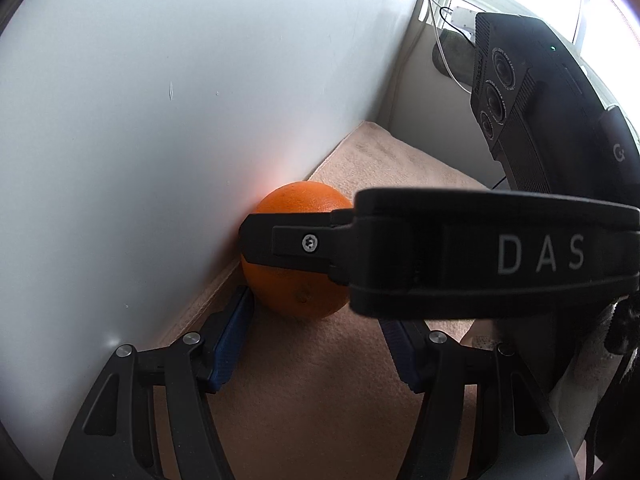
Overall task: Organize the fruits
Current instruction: 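Close the right gripper around the large orange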
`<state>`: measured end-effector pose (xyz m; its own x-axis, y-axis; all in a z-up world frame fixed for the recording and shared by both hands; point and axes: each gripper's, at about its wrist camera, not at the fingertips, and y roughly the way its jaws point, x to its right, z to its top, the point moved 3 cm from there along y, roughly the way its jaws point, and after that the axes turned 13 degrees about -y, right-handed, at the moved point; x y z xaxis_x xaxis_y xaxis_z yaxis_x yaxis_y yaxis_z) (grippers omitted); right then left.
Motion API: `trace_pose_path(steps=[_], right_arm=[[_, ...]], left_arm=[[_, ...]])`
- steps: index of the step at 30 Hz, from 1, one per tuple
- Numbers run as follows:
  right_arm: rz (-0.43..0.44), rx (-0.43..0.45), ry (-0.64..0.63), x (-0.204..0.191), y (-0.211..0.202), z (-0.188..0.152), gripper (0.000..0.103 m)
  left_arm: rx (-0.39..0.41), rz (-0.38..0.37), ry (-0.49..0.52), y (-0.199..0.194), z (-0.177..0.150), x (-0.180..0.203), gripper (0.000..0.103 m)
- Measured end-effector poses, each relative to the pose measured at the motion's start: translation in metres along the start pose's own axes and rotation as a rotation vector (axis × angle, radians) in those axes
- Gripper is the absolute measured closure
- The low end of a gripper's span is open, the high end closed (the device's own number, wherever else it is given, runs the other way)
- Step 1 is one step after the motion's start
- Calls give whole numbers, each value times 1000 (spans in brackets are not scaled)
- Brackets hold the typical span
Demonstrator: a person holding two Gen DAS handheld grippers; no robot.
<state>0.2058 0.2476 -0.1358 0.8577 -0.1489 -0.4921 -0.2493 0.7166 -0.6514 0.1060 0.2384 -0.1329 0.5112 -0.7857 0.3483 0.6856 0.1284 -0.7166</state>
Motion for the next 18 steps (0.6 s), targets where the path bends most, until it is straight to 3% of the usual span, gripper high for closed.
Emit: trace_pose_path(steps=[10,18], right_arm=[[12,13,19,-1,0,-9,27],[-43,29,-20,-15,-14,-29,27]], left_arm=[[-1,8,5,6,2,1,42],[14,5,1,8,1,2,48]])
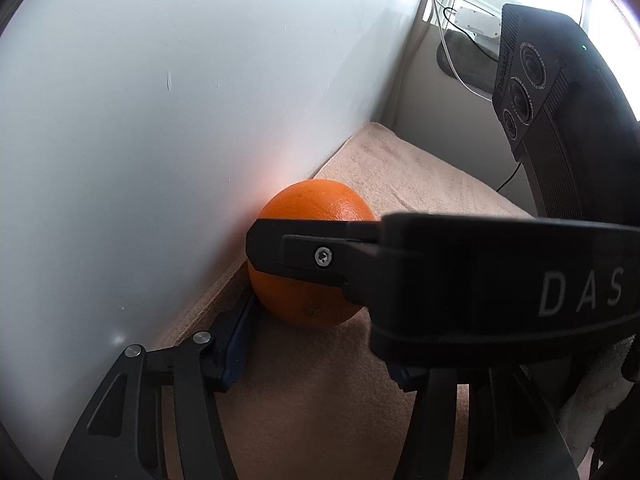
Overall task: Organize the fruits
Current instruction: 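Close the right gripper around the large orange, then lift and carry the large orange with the right gripper to the plate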
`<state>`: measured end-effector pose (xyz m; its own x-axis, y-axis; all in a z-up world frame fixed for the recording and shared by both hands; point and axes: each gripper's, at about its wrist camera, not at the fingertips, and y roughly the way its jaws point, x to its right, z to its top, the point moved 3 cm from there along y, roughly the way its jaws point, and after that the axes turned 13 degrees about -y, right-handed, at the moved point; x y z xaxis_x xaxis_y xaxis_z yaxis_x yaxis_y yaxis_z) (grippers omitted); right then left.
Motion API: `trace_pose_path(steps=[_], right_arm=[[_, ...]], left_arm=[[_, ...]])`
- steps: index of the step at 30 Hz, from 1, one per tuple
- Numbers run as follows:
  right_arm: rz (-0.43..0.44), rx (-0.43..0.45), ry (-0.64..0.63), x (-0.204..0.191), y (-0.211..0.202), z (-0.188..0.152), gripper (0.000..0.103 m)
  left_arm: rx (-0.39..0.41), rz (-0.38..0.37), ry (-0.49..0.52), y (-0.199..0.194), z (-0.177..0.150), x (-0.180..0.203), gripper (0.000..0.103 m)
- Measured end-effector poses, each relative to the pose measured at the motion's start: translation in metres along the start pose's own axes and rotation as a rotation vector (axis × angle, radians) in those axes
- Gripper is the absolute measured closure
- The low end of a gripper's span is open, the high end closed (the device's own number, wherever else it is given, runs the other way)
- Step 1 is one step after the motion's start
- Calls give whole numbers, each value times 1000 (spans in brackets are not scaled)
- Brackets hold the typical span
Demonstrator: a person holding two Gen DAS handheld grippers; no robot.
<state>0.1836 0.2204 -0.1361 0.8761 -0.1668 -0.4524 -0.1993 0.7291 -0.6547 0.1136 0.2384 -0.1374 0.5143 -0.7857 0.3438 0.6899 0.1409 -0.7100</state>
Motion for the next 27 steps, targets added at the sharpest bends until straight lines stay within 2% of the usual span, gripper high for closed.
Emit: trace_pose_path(steps=[5,12,21,27], right_arm=[[-12,14,-1,2,-1,-5,27],[-42,48,-30,-19,-19,-14,27],[-112,105,-26,-41,-68,-34,27],[-174,147,-5,-31,-122,-41,27]], left_arm=[[13,-5,32,-4,-3,5,48],[53,-24,59,-18,-6,16,49],[82,-90,113,-44,-18,50,49],[92,-152,158,-56,-29,86,49]])
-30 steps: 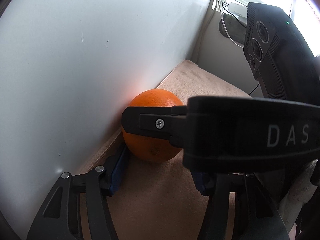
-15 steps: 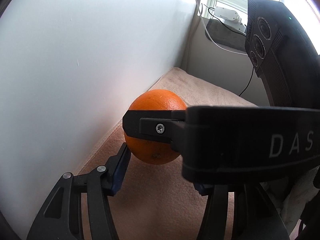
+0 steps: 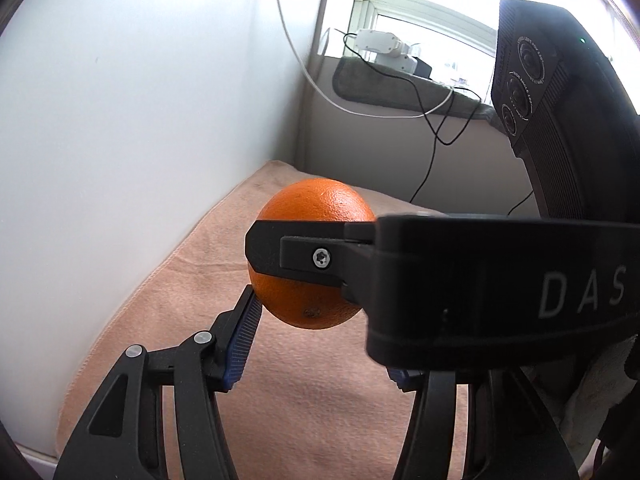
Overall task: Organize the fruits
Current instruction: 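Lift and carry the large orange with the right gripper to the plate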
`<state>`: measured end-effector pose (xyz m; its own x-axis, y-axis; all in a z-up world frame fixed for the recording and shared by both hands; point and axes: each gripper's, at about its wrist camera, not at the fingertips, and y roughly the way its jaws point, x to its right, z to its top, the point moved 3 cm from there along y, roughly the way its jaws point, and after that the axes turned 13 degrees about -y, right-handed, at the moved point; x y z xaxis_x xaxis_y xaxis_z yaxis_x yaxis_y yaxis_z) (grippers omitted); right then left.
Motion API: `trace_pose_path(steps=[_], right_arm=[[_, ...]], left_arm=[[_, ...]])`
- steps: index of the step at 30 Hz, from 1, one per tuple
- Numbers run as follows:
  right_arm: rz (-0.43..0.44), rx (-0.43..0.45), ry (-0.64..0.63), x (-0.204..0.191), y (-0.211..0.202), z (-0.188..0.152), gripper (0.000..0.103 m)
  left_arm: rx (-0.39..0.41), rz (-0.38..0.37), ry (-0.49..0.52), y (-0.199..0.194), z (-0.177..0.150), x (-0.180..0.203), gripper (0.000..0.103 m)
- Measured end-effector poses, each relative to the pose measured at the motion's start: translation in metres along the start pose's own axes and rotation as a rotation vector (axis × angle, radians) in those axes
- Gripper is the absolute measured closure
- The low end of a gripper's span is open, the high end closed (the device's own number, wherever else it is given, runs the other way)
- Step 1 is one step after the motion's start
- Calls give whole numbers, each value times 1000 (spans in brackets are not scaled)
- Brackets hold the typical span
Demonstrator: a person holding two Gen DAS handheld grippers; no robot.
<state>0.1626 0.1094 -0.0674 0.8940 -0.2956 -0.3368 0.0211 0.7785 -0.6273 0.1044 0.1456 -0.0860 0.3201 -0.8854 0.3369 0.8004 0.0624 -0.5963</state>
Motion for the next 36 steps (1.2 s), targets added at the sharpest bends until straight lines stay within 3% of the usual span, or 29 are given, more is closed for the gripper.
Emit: trace_pose_path(steps=[13,25,36], right_arm=[[-148,85,96,37,-114,-42,27],[-281,137,228,81,-218,-92,27],[-344,134,330,115,-266,-130,27]], left_arm=[[-14,-160,119,-8,-20,108,49],[-99,-308,220,2,-53,201,49],[-168,-385,285,13,-77,255,49]])
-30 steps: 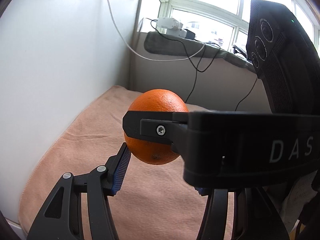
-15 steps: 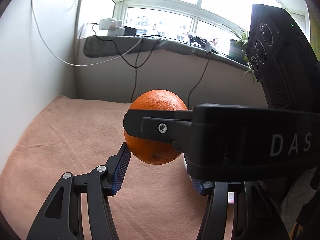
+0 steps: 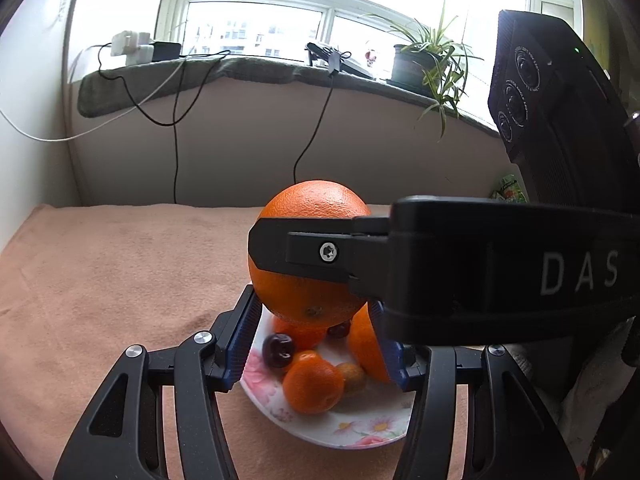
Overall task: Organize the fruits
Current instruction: 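Lift and carry the large orange with the right gripper to the plate, then set the large orange atop the fruit pile and open the right gripper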
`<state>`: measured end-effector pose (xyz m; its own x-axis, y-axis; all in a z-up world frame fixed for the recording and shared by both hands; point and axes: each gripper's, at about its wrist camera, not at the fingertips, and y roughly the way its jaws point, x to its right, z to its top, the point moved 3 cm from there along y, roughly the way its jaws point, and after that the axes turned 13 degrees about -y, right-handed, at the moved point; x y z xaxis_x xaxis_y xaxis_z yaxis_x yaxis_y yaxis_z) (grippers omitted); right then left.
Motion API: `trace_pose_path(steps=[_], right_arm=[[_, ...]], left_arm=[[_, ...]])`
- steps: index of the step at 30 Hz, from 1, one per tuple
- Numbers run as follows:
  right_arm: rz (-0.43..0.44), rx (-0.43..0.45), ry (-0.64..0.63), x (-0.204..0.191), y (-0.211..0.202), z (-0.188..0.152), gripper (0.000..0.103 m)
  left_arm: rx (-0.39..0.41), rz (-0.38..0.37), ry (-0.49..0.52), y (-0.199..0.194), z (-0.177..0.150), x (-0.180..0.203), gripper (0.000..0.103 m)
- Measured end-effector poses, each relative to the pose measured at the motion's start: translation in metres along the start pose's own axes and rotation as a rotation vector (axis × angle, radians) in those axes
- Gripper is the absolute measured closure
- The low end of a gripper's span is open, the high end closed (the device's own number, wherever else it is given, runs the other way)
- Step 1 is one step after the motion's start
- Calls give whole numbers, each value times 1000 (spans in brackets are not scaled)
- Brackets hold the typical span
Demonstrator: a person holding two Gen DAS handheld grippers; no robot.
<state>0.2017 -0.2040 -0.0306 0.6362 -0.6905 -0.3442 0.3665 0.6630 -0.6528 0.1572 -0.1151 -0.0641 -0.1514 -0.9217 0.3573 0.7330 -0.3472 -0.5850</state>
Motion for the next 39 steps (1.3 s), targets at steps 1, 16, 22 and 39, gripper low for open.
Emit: trace_pose_path(steps=[1,16,22,39], right_arm=[[0,-5,9,4,-1,-2,27],[-2,-58,80,32,2,-15,27],[-1,-68,105,34,6,-17,27],[-60,-7,74,41,-10,-10,20]], left_arm=[[-9,-3,3,3,0,2,49],[-94,-30,2,20,-14,13,49],[-104,-30,5,22,-16,12,49],[-81,-9,12,9,-13,2,49]])
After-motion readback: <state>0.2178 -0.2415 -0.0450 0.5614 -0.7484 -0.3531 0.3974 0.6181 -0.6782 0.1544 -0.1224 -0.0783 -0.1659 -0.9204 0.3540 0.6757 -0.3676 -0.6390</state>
